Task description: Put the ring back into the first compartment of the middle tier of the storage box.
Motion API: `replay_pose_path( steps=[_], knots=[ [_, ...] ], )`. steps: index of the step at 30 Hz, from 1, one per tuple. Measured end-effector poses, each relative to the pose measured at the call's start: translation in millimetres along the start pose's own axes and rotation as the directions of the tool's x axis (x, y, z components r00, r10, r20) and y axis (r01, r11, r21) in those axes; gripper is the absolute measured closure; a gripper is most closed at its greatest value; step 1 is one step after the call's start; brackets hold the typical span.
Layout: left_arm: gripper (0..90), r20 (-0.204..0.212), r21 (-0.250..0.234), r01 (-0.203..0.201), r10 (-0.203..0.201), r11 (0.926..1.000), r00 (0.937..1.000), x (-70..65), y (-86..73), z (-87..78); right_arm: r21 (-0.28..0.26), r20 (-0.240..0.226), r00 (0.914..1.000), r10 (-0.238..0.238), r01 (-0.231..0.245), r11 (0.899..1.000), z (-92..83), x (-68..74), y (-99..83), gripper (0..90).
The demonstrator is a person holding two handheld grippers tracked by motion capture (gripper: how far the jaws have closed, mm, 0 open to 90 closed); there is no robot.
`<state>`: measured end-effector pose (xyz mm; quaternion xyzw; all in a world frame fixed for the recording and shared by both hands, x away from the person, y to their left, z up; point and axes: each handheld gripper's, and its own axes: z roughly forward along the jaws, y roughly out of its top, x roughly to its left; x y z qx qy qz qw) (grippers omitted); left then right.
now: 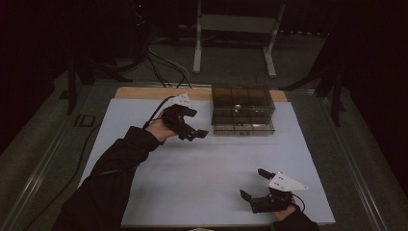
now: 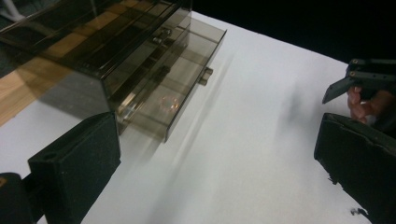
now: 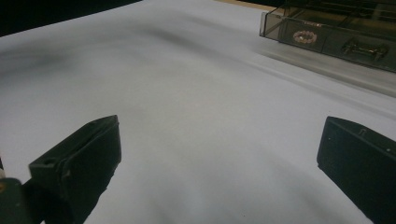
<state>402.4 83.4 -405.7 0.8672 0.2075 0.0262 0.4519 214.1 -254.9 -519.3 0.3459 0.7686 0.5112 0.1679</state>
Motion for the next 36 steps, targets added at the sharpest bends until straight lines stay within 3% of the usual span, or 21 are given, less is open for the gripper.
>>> replay_pose_path(
  steps=[19, 23, 36],
  knots=[
    [2.0, -0.087, -0.033, 0.048, -0.050, 0.9983, 0.9950, 0.7, -47.6, -47.4, 0.002, 0.003, 1.0000, 0.000, 0.000, 1.000, 0.4, 0.3, 0.0, 0.0],
    [2.1, -0.113, -0.042, 0.048, -0.052, 0.9980, 0.9923, -2.2, -59.6, -55.9, 0.003, 0.004, 1.0000, -0.002, 0.002, 1.000, 0.5, 0.7, 0.1, 0.0],
    [2.1, -0.141, -0.061, 0.082, -0.090, 0.9948, 0.9858, -12.9, -104.3, -76.7, 0.007, 0.004, 1.0000, -0.004, 0.003, 1.000, 1.2, 1.0, 0.0, 0.0]
  ],
)
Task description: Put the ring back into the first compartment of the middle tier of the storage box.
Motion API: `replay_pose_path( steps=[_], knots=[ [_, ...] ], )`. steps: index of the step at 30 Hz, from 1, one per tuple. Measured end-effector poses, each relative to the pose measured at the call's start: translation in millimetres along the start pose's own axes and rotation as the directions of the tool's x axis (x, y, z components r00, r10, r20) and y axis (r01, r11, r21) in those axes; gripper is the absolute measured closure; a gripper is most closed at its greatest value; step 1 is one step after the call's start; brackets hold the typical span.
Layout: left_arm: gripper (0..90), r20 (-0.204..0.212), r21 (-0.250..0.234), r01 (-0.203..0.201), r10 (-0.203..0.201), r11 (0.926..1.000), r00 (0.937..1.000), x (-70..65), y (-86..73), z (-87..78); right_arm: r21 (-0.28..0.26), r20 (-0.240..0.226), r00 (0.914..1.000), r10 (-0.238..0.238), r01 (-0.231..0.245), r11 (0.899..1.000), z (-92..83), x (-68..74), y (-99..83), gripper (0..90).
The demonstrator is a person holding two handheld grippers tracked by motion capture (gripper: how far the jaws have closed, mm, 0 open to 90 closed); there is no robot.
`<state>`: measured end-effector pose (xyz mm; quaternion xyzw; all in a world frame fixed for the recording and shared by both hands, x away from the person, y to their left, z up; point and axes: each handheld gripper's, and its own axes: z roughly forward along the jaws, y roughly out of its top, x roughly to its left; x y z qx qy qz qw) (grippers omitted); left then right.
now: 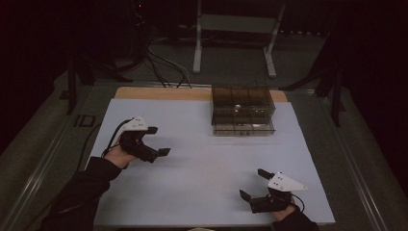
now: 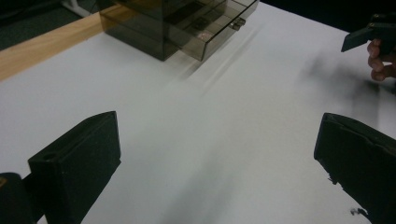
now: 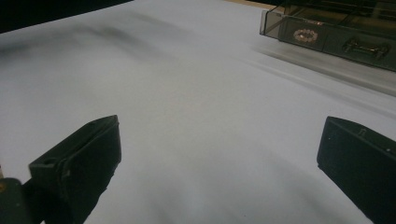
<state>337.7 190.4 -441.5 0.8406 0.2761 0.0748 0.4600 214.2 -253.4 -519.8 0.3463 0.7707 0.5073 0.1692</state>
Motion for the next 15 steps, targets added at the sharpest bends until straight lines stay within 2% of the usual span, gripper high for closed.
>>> replay_pose_path(
  steps=[8, 10, 15],
  knots=[
    [2.1, -0.027, -0.010, 0.027, -0.027, 0.9996, 0.9993, -6.5, -27.7, -13.2, 0.005, 0.003, 1.0000, -0.003, 0.003, 1.000, 0.9, 0.4, -0.1, 0.0],
    [2.1, -0.046, -0.005, 0.021, -0.021, 0.9998, 0.9987, -9.3, -34.3, -14.3, 0.008, 0.003, 1.0000, -0.002, 0.002, 1.000, 1.2, 0.7, -0.2, 0.0],
    [2.1, -0.044, -0.012, 0.044, -0.045, 0.9989, 0.9980, -14.8, -51.2, -17.6, 0.009, 0.004, 1.0000, -0.003, 0.003, 1.000, 1.2, 0.8, -0.2, 0.0]
  ],
)
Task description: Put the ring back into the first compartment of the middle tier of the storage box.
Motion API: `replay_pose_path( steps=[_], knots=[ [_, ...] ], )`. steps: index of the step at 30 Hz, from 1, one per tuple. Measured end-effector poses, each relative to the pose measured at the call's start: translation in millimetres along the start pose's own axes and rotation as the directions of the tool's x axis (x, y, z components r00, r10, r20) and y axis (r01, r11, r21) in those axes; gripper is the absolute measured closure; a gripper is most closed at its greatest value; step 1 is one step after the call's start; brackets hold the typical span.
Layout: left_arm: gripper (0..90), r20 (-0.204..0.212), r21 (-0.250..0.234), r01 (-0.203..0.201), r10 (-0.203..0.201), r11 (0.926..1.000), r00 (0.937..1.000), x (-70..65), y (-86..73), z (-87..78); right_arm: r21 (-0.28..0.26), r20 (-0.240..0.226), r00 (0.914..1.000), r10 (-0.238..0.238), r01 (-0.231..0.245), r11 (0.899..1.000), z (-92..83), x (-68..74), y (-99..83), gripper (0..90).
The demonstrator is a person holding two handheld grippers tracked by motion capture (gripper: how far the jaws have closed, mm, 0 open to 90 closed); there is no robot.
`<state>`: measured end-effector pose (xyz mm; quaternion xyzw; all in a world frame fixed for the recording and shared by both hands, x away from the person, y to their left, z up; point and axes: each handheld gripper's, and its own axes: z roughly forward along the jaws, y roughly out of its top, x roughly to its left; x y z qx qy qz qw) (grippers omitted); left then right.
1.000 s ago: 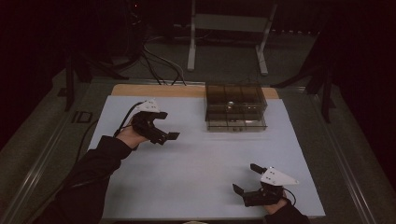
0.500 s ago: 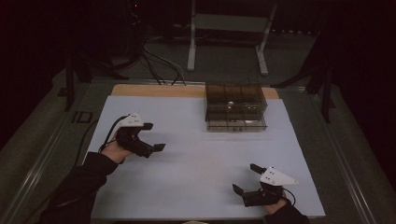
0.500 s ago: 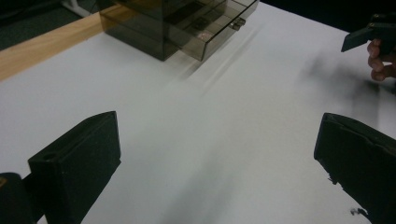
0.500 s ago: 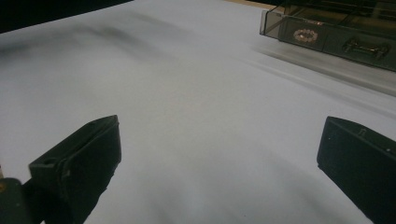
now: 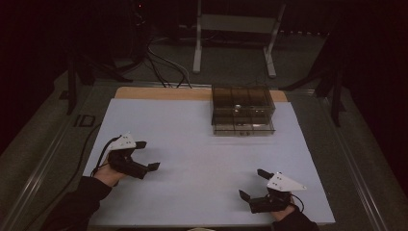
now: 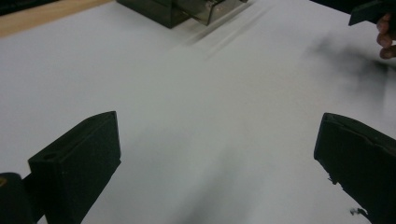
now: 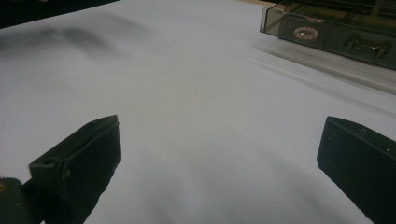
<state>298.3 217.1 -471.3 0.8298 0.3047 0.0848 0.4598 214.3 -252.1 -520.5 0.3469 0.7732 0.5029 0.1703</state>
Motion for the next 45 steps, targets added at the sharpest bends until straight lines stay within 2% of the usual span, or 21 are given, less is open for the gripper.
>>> replay_pose_path(
  steps=[3, 5, 6, 7, 10, 14, 18, 19, 22, 29, 31, 33, 35, 40, 45],
  knots=[
    [2.1, -0.030, -0.015, 0.016, -0.016, 0.9998, 0.9994, -2.4, -10.0, -1.5, 0.002, 0.000, 1.0000, -0.001, 0.001, 1.000, 0.3, 0.0, -0.3, 0.0],
    [2.1, -0.035, -0.021, 0.025, -0.026, 0.9995, 0.9991, -5.3, -16.9, -1.9, 0.003, 0.000, 1.0000, -0.001, 0.001, 1.000, 0.3, 0.2, -0.2, 0.0],
    [2.1, -0.035, -0.021, 0.025, -0.026, 0.9995, 0.9991, -5.3, -16.9, -1.9, 0.001, 0.001, 1.0000, -0.001, 0.001, 1.000, 0.2, 0.2, -0.1, 0.0],
    [2.1, -0.055, -0.022, 0.009, -0.010, 0.9997, 0.9985, -9.6, -23.3, -2.2, 0.001, 0.002, 1.0000, -0.001, 0.001, 1.000, 0.0, 0.2, -0.1, 0.0],
    [2.1, -0.069, -0.034, 0.011, -0.013, 0.9994, 0.9975, -13.8, -30.9, -4.1, 0.004, 0.003, 1.0000, 0.000, 0.000, 1.000, 0.3, 0.1, -0.3, 0.0],
    [2.1, -0.081, -0.033, 0.016, -0.019, 0.9993, 0.9965, -18.3, -39.8, -6.9, 0.005, 0.001, 1.0000, -0.005, 0.005, 1.000, 0.6, 0.7, -0.2, 0.0],
    [2.1, -0.069, -0.019, 0.026, -0.027, 0.9995, 0.9972, -22.4, -49.5, -7.0, 0.005, 0.001, 1.0000, -0.002, 0.002, 1.000, 0.2, 0.6, -0.3, 0.0],
    [2.1, -0.095, -0.011, 0.020, -0.021, 0.9997, 0.9953, -25.8, -55.6, -7.9, 0.004, 0.001, 1.0000, -0.002, 0.002, 1.000, 0.2, 0.5, -0.3, 0.0],
    [2.1, -0.125, -0.012, 0.024, -0.025, 0.9996, 0.9918, -29.8, -63.3, -12.3, 0.006, 0.001, 1.0000, -0.005, 0.005, 1.000, 0.3, 0.5, -0.4, 0.0],
    [2.1, -0.164, -0.025, 0.045, -0.048, 0.9987, 0.9853, -32.5, -80.5, -26.0, 0.011, -0.003, 1.0000, -0.009, 0.009, 1.000, 1.3, 0.5, -0.7, 0.0],
    [2.1, -0.199, -0.019, 0.036, -0.039, 0.9992, 0.9793, -31.2, -83.3, -26.7, 0.014, -0.005, 1.0000, -0.006, 0.006, 1.000, 1.7, 1.0, -0.7, 0.0],
    [2.1, -0.209, -0.027, 0.047, -0.051, 0.9985, 0.9766, -28.2, -84.0, -25.9, 0.012, -0.008, 0.9999, -0.009, 0.009, 1.000, 2.0, 1.2, -0.3, 0.0],
    [2.1, -0.203, -0.028, 0.059, -0.063, 0.9979, 0.9772, -25.9, -84.3, -23.9, 0.013, -0.008, 0.9999, -0.010, 0.010, 1.000, 2.3, 1.3, -0.1, 0.0],
    [2.1, -0.205, -0.026, 0.035, -0.040, 0.9990, 0.9780, -27.3, -83.0, -22.3, 0.014, -0.006, 0.9999, -0.013, 0.013, 1.000, 2.1, 1.3, -0.3, 0.0],
    [2.1, -0.198, -0.032, 0.033, -0.039, 0.9989, 0.9794, -28.7, -82.4, -22.8, 0.020, -0.005, 0.9998, -0.018, 0.018, 1.000, 2.9, 1.0, -0.5, 0.0]
  ],
)
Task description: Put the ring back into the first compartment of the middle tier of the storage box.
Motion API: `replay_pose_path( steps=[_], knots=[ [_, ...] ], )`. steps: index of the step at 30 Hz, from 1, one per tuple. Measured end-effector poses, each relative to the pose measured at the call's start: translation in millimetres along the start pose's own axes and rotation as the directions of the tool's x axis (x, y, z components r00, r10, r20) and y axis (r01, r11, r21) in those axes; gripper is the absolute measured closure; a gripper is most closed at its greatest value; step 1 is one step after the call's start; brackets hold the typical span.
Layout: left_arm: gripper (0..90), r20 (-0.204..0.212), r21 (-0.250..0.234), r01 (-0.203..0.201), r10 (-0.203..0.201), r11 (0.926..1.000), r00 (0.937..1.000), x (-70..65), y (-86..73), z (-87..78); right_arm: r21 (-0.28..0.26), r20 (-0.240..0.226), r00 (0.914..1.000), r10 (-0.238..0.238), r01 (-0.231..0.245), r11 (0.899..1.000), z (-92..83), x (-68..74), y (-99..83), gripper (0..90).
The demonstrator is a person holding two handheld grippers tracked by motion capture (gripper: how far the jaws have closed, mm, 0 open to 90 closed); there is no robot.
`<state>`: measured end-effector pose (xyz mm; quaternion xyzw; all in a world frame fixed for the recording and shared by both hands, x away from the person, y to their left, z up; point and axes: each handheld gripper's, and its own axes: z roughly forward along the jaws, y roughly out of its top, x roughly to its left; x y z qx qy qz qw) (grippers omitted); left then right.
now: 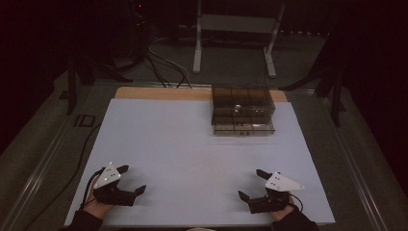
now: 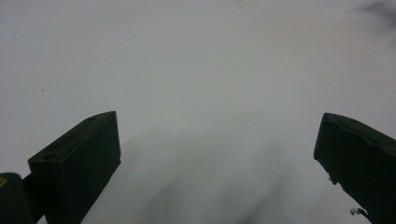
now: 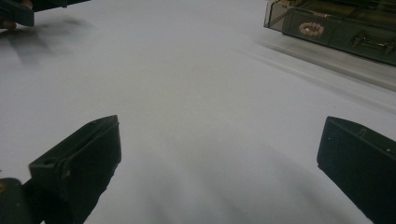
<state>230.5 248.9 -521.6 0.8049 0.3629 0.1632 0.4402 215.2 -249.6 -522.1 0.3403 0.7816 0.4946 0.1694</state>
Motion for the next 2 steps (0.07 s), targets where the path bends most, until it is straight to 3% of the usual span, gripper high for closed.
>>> replay_pose_path(
  steps=[2],
  knots=[
    [2.1, 0.002, 0.000, 0.001, -0.001, 1.0000, 1.0000, -0.2, 0.3, -0.2, 0.000, 0.000, 1.0000, -0.003, 0.003, 1.000, 0.0, 0.2, 0.0, 0.0]
  ],
)
